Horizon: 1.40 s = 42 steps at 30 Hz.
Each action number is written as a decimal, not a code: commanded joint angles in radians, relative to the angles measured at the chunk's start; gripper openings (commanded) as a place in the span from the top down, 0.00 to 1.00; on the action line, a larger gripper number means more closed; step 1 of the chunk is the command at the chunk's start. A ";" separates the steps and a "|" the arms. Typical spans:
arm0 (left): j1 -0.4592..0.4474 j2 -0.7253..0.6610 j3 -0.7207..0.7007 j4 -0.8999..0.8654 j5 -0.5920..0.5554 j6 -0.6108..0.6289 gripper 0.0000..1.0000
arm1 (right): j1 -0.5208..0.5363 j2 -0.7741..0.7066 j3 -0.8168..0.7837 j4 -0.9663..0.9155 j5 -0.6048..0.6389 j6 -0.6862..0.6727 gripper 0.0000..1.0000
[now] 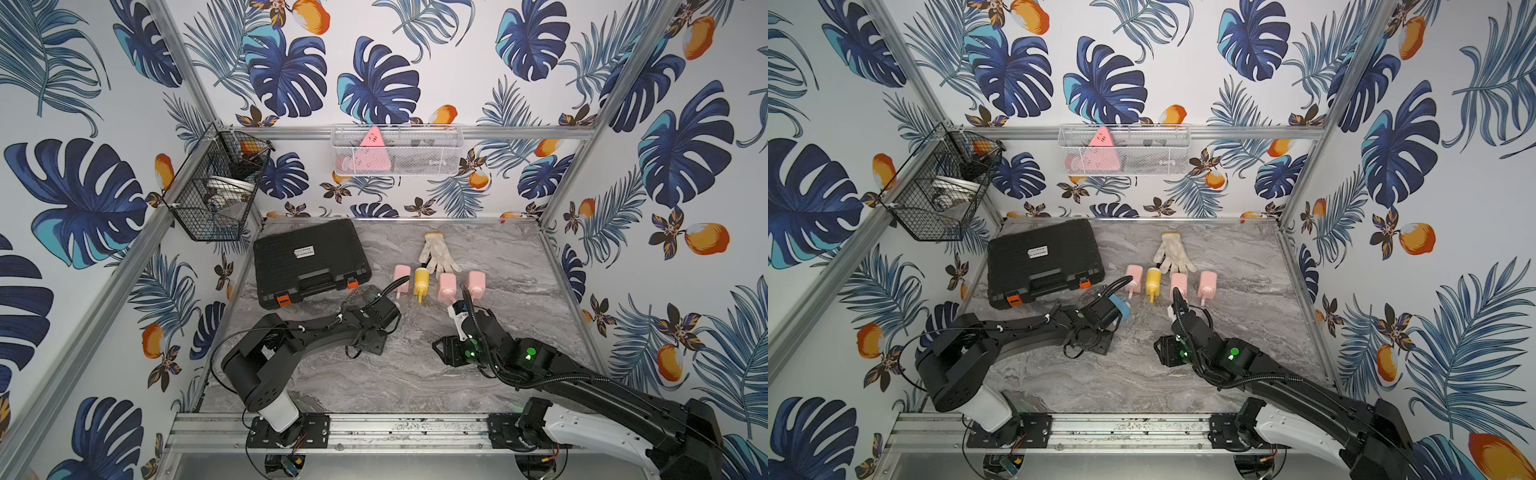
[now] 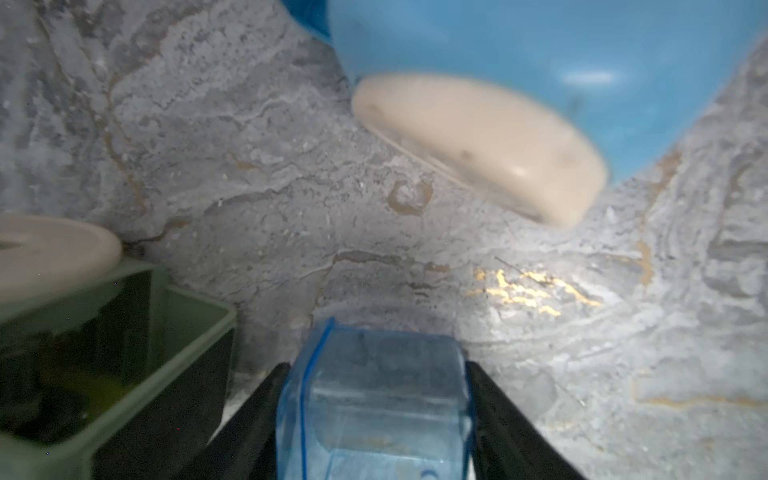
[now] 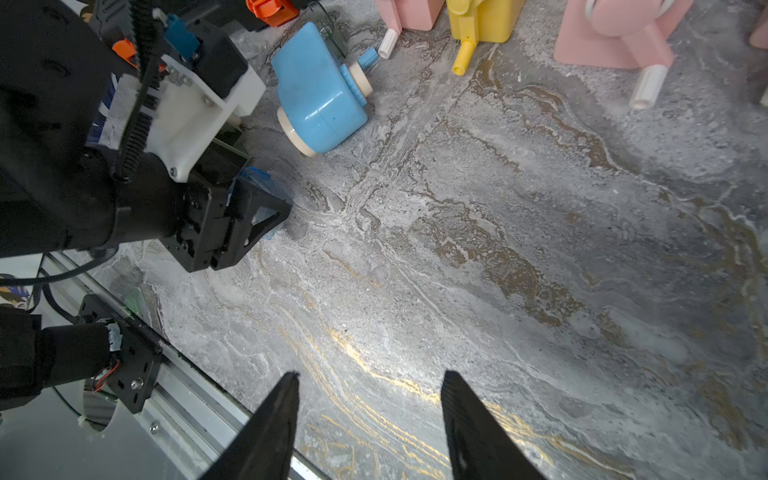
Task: Put the tray back into the pencil sharpener
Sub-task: Pick up the container from the center of the board.
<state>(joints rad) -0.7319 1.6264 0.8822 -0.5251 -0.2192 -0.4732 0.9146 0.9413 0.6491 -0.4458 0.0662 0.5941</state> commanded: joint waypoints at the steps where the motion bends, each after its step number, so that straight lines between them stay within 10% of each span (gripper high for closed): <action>1: -0.013 -0.006 -0.003 -0.015 0.004 0.008 0.36 | 0.001 -0.006 0.006 -0.020 0.010 0.003 0.42; 20: -0.032 -0.111 0.000 -0.023 0.087 -0.044 0.43 | 0.000 -0.084 -0.021 -0.027 0.022 0.054 0.42; 32: 0.039 -0.307 -0.018 0.114 0.536 -0.214 0.44 | -0.028 -0.231 -0.082 0.170 0.024 -0.061 0.43; 42: 0.170 -0.417 -0.061 0.255 0.847 -0.351 0.44 | -0.026 -0.249 -0.327 0.802 -0.052 -0.368 0.45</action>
<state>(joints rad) -0.5827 1.2285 0.8330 -0.3565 0.4915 -0.7521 0.8883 0.6788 0.3786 0.0456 0.0608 0.3702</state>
